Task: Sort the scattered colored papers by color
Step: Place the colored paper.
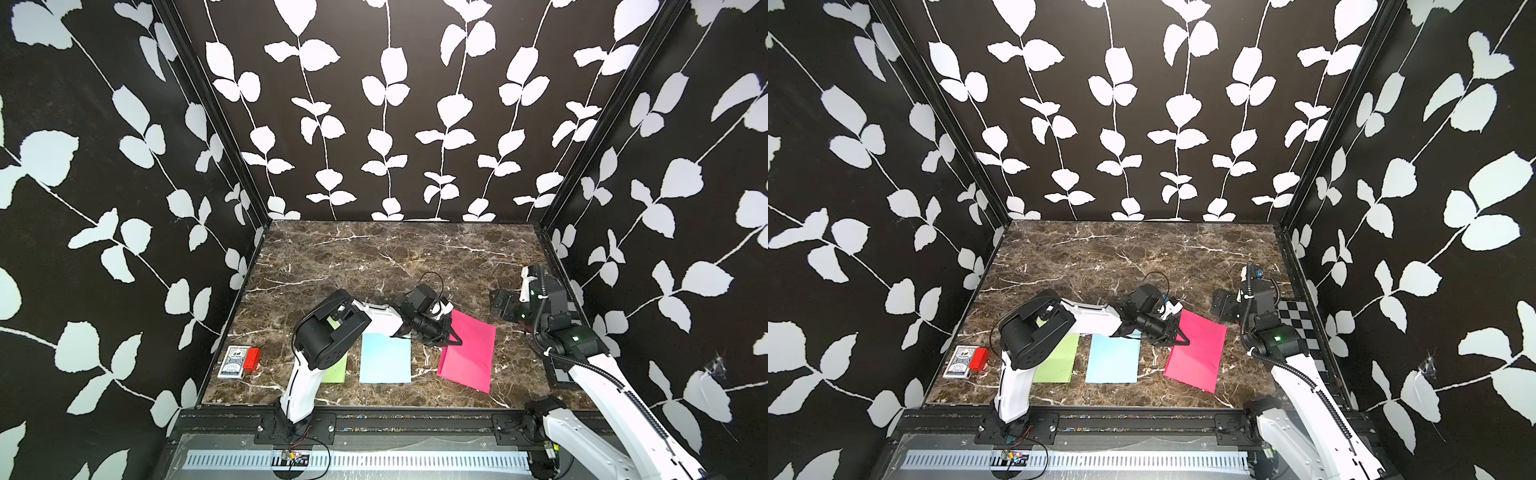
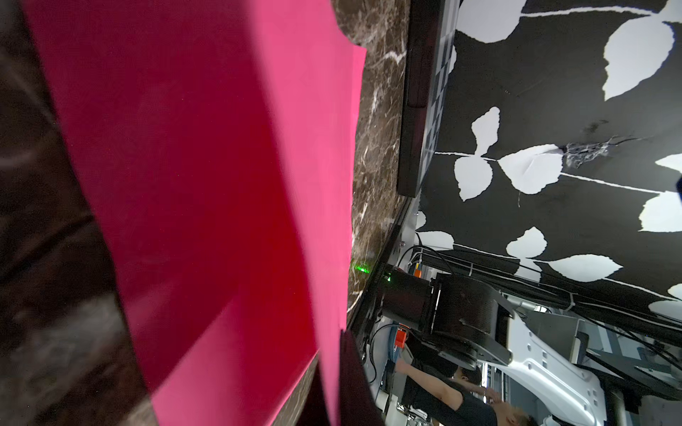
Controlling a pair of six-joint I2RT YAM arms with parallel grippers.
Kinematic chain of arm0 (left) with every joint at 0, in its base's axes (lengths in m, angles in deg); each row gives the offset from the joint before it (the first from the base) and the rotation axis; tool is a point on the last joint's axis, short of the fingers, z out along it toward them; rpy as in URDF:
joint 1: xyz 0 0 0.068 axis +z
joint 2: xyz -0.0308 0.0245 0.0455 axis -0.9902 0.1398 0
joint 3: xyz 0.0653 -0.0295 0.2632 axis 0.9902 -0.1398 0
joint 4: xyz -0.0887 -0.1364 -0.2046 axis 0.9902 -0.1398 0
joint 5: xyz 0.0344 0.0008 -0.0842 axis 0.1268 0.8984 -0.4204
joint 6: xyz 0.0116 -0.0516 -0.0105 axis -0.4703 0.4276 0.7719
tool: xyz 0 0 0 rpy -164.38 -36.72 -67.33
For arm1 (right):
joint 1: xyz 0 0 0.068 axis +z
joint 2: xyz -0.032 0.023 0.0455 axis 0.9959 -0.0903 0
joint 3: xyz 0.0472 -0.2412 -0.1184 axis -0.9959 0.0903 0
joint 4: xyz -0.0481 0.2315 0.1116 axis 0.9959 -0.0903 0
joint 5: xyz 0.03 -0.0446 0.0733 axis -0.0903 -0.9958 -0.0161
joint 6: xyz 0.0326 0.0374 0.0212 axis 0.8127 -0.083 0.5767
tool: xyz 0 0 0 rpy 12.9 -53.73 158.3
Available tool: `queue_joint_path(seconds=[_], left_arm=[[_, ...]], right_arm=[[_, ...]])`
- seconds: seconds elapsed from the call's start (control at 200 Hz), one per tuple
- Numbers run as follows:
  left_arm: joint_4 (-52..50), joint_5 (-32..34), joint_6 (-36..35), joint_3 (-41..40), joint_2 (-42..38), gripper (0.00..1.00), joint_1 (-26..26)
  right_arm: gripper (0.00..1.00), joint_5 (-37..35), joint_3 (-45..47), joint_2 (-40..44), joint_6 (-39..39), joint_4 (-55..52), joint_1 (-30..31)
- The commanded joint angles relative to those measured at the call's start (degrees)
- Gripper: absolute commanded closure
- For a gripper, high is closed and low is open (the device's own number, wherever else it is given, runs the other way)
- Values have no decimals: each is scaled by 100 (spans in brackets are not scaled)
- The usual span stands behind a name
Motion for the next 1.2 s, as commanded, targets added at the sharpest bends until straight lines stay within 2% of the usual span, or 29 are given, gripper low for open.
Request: queue_joint_path(seconds=[0.0,0.065,0.13,0.185,0.23,0.285,0.385,0.67,0.97,1.195], left_arm=[[-98,-119,-119,77,-1,96,65],[-123,-109,-136,68,-22,91,87],[-244,-44,-205,72,-68,79,109],[-447,7,-343,110,-117,74,117],[-617,57,-465,158,-156,65,118],[-849,120,-618,224,-189,60,118],[-1155,250,-829,303,-267,46,118],[-2841,998,-1980,944,-602,43,123],[-2950,840,-2049,1344,-234,42,140],[-2919,817,-2080,1235,-255,42,136]], right_arm=[[6,-112,167,16,-65,72,-19],[6,-111,175,0,-74,82,-19],[6,-98,175,-19,-74,87,-18],[6,-85,174,-38,-74,100,-15],[6,-77,173,-54,-70,114,-12],[6,-62,167,-68,-65,131,-18],[6,-50,157,-97,-65,145,-19],[6,21,191,-184,-22,224,-19],[6,50,141,-274,-60,216,-19],[6,15,208,-278,-41,290,-19]])
